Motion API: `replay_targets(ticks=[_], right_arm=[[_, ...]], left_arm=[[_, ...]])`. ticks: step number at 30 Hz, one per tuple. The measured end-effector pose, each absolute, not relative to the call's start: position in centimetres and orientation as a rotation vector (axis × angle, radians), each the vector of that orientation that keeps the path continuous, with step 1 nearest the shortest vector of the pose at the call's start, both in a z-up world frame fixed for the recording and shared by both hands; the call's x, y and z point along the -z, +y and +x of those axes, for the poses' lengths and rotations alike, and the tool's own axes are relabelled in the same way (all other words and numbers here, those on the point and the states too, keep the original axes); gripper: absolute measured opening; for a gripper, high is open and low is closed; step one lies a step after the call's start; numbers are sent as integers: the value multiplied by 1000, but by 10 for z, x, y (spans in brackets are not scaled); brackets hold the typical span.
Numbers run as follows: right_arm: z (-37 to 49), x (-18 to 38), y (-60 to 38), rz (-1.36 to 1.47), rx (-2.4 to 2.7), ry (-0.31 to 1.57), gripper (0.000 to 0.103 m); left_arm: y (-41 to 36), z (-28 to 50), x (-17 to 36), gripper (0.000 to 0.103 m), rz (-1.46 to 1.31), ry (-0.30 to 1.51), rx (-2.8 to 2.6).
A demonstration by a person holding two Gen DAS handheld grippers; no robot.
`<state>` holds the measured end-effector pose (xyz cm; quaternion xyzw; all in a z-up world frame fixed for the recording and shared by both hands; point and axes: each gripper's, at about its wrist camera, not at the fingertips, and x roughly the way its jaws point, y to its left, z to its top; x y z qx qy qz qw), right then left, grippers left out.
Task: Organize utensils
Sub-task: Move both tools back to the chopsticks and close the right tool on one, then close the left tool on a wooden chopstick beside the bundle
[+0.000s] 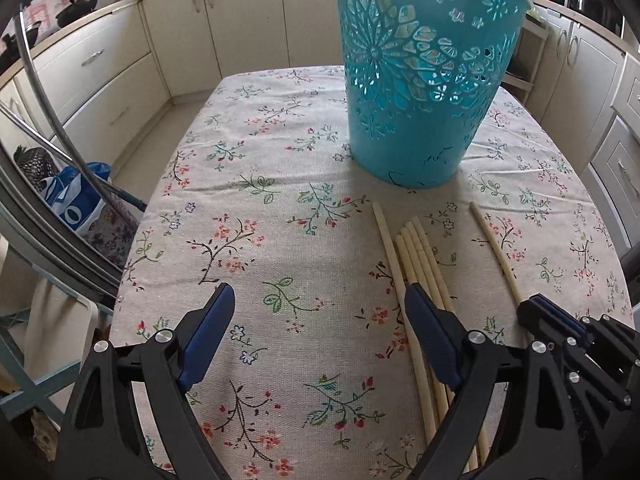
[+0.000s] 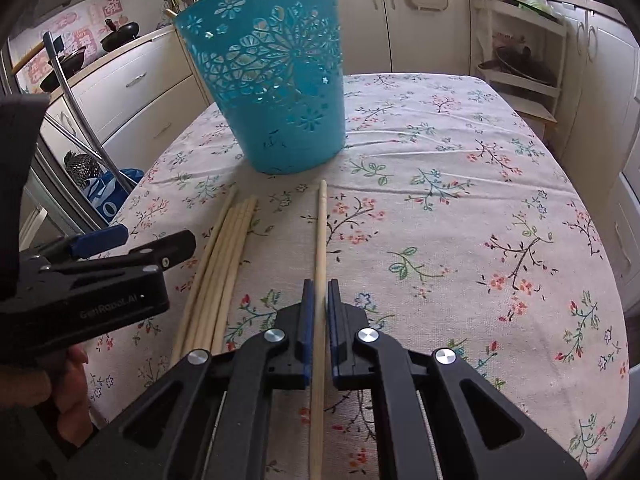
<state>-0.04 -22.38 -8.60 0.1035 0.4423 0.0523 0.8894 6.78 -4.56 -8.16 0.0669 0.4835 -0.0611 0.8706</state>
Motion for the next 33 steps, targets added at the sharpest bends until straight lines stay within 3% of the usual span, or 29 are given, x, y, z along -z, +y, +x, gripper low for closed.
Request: replay_targets(ticks=[33], right_arm=[[20, 86, -226, 194, -110, 923, 7]], left_arm=[[-70, 94, 94, 82, 193, 1013, 163]])
